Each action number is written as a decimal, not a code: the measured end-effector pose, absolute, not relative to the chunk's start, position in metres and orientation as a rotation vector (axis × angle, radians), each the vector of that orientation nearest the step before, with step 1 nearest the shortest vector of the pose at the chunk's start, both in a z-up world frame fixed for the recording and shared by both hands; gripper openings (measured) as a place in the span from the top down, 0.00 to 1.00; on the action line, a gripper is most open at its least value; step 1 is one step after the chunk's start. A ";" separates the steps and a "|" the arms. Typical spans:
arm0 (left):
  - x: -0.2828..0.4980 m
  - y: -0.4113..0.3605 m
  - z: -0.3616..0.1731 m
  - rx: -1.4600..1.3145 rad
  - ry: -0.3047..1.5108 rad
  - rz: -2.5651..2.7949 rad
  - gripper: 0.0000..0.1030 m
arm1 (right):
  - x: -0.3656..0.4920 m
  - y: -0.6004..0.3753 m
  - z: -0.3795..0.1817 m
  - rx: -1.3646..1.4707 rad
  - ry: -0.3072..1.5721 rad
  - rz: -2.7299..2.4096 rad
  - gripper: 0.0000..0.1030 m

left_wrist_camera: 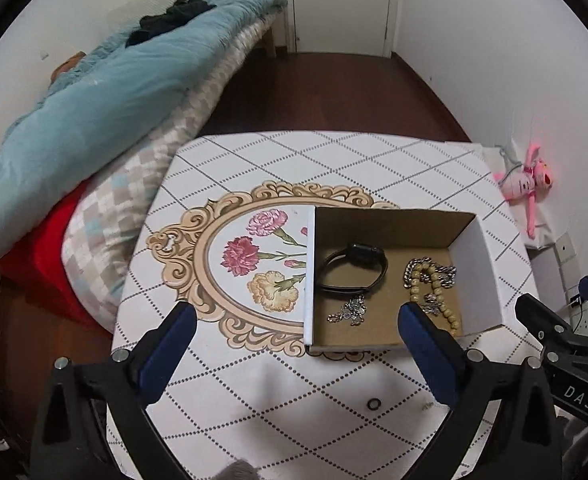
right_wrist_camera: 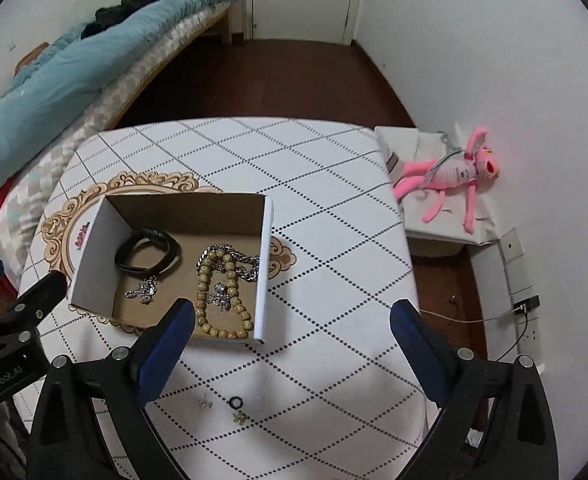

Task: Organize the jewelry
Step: 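Lift both open tools away from the box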

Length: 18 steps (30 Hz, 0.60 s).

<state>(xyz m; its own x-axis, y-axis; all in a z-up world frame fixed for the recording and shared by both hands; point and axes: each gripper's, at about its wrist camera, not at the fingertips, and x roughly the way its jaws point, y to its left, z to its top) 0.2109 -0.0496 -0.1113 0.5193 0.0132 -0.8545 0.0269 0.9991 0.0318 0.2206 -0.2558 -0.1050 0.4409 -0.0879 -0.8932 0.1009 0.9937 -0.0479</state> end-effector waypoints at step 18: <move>0.148 -0.059 -0.032 0.033 0.875 -0.051 0.00 | 0.146 -0.263 -0.016 0.064 0.920 -0.141 0.04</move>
